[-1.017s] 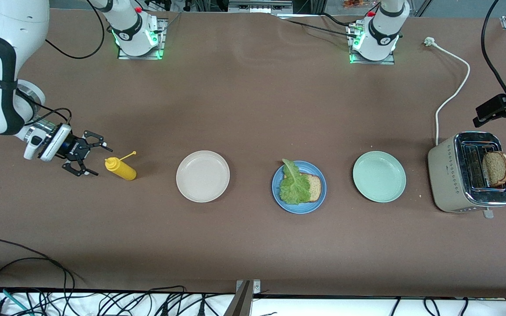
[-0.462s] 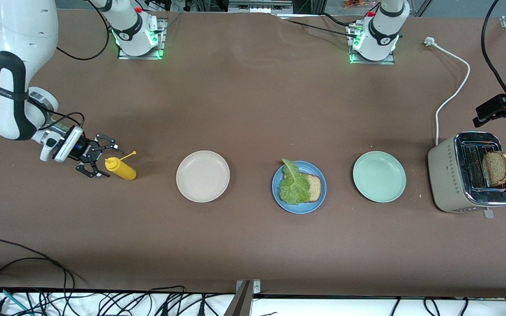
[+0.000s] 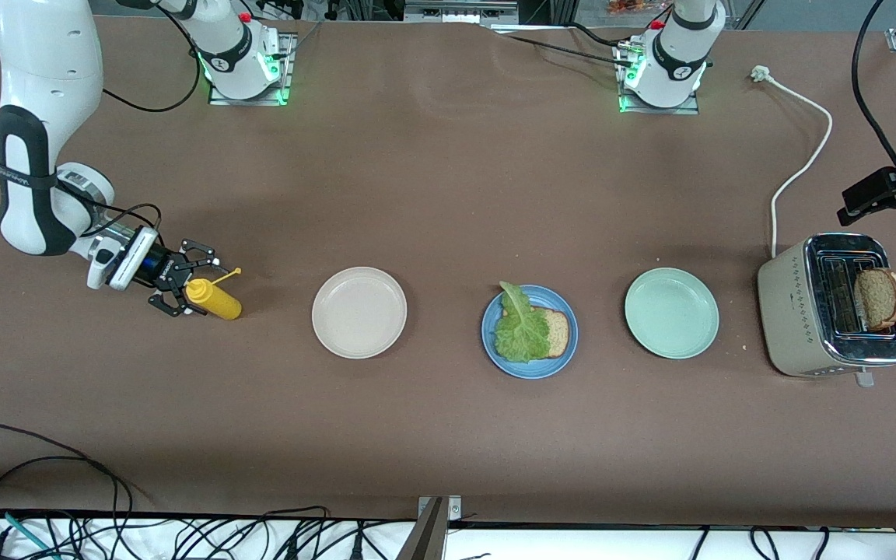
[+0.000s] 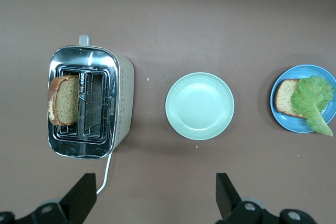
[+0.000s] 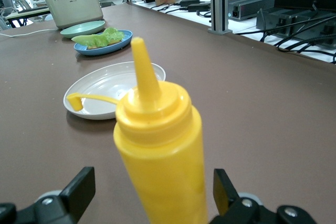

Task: Make sandwich in blue plate with both arms
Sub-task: 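Close the right gripper on the mustard bottle and lift it, then carry the mustard bottle over the blue plate and tilt it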

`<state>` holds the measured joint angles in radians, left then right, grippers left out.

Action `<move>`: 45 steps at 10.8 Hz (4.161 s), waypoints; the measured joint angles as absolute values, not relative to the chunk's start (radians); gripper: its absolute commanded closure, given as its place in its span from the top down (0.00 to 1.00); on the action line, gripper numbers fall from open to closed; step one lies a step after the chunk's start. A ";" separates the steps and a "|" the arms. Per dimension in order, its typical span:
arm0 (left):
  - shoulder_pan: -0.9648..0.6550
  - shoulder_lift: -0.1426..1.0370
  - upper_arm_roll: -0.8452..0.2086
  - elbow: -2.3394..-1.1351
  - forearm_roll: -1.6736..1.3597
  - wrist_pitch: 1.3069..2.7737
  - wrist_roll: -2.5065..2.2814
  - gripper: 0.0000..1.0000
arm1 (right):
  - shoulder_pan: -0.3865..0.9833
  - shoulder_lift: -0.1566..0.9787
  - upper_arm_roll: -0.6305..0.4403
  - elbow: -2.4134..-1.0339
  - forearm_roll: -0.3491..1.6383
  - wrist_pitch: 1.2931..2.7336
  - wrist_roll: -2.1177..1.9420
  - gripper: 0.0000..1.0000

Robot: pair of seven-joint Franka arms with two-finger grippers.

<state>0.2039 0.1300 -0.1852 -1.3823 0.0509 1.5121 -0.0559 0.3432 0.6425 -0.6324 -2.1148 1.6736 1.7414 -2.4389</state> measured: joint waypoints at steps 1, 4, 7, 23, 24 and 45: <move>0.204 0.130 -0.185 -1.382 0.051 1.512 -0.056 1.00 | 0.341 0.643 -0.631 -2.112 1.679 1.741 -2.441 0.41; 0.203 0.131 -0.187 -1.382 0.051 1.512 -0.056 1.00 | 0.341 0.643 -0.630 -2.111 1.684 1.741 -2.453 0.04; 0.203 0.133 -0.186 -1.382 0.051 1.512 -0.056 1.00 | 0.340 0.643 -0.630 -2.109 1.685 1.741 -2.465 0.04; 0.205 0.137 -0.186 -1.382 0.051 1.512 -0.056 1.00 | 0.584 0.229 -0.622 -1.991 1.097 2.194 -1.546 0.01; 0.205 0.137 -0.186 -1.382 0.051 1.512 -0.056 1.00 | 0.623 0.210 -0.620 -1.989 1.039 2.226 -1.446 0.01; 0.212 0.141 -0.184 -1.382 0.051 1.512 -0.056 1.00 | 1.078 0.399 -0.584 -1.572 0.133 2.121 -0.318 0.01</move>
